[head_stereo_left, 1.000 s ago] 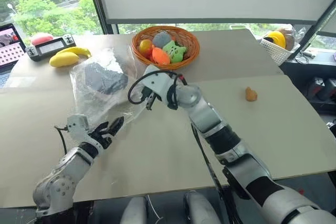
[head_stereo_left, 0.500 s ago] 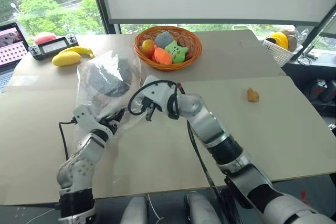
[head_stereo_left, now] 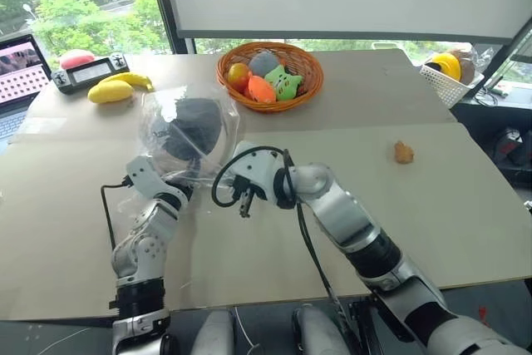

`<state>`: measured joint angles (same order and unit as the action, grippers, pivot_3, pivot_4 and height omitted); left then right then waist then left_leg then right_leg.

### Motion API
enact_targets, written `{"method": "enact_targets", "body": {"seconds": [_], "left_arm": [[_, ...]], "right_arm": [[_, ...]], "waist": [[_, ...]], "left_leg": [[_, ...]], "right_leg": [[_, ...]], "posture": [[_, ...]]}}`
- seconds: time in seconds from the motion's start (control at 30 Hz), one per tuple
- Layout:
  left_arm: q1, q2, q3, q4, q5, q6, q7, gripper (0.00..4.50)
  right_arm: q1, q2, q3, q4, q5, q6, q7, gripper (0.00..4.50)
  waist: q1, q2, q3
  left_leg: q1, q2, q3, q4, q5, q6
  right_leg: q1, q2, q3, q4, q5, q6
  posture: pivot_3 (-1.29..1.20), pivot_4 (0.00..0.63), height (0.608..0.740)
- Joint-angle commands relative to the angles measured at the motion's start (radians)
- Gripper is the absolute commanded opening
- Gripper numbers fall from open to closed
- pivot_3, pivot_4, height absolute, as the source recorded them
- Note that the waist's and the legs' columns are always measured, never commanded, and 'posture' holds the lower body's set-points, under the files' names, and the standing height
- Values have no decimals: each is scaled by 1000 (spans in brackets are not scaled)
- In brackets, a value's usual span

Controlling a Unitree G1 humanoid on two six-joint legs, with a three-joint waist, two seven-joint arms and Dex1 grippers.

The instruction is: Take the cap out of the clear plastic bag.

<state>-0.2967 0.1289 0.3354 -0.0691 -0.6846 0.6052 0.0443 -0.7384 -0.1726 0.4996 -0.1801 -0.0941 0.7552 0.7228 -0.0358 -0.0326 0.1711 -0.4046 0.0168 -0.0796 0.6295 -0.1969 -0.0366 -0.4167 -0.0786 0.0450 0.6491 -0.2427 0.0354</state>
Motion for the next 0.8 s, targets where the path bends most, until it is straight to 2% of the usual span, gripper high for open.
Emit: {"method": "enact_targets", "body": {"seconds": [0.03,0.23,0.37,0.53,0.67,0.8], "left_arm": [[18,-7,-2,-36,-34,45,-17,2061],[21,-10,1,-46,-42,71,-17,31],[15,-14,2,-46,-60,84,-22,31],[19,-6,43,-109,-210,187,-46,31],[81,46,106,-181,-442,342,-57,31],[139,105,173,-176,-757,445,-5,31]], "right_arm": [[-6,14,-20,1,10,3,-29,0],[-8,21,-21,14,17,-2,-46,0],[-5,19,-17,12,18,-1,-50,0],[-2,10,-14,24,4,-1,-64,0],[-6,9,-20,46,-6,-5,-85,0],[-7,0,-18,62,-13,-12,-99,0]], "waist": [[0,0,0],[-2,0,0],[-2,0,0],[-2,0,0],[-7,0,0],[-7,0,0]], "left_leg": [[0,0,0,0,0,0],[0,0,0,0,0,0],[0,0,0,0,0,0],[0,0,0,0,0,0],[0,0,0,0,0,0],[0,1,0,0,0,0]], "right_leg": [[0,0,0,0,0,0],[0,0,0,0,0,0],[0,0,0,0,0,0],[0,0,0,0,0,0],[0,0,0,0,0,0],[-1,0,0,0,0,0]], "posture": [[0,150,740],[0,150,740],[0,150,740],[0,150,740],[0,150,740],[0,150,740]]}}
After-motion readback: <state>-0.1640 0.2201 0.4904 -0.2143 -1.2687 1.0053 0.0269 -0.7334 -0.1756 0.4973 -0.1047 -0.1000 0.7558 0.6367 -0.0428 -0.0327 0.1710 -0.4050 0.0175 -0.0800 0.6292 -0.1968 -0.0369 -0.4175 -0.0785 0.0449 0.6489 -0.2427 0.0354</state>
